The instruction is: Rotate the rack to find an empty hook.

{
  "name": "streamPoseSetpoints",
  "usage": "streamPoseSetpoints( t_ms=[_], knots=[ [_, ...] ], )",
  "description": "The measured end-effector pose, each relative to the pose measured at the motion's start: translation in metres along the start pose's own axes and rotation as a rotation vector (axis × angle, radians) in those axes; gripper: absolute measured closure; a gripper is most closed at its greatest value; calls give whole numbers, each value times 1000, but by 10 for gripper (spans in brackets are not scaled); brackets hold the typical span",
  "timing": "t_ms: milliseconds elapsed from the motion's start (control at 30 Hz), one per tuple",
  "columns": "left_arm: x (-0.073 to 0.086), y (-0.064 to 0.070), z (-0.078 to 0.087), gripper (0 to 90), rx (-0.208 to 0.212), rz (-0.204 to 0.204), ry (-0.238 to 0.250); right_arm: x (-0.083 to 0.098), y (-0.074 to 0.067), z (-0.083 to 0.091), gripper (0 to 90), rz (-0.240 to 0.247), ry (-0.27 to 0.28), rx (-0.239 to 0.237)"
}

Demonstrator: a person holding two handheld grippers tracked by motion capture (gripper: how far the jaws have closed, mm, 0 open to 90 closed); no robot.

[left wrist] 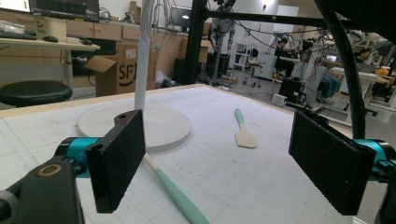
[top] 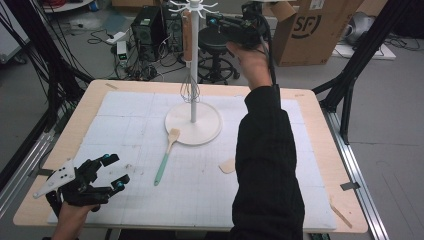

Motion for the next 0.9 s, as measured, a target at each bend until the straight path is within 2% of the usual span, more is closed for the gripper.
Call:
streamPoseSetpoints(
  t_ms=[400, 600, 733, 900],
  knots=[
    [0, -1, 1, 192, -4, 3, -1, -10, -22, -15, 894, 23, 6, -64],
    [0, 0, 0, 193, -1, 2, -2, -15, -31, -9, 894, 49, 12, -97],
    [0, -1, 0, 193, -2, 2, 0, -20, -25, 8, 894, 45, 42, -58],
    [0, -1, 2, 193, -3, 4, 5, -15, -10, 23, 894, 33, 9, 45]
  ],
)
Point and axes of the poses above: each handheld gripper's, and its own axes: z roughly backward along the jaws, x roughly out of its underside, y roughly to its right, the point moved 3 cm from there along -z, roughly forward along the jaws, and after that the axes turned 11 degrees about z, right-handed, at the moved point
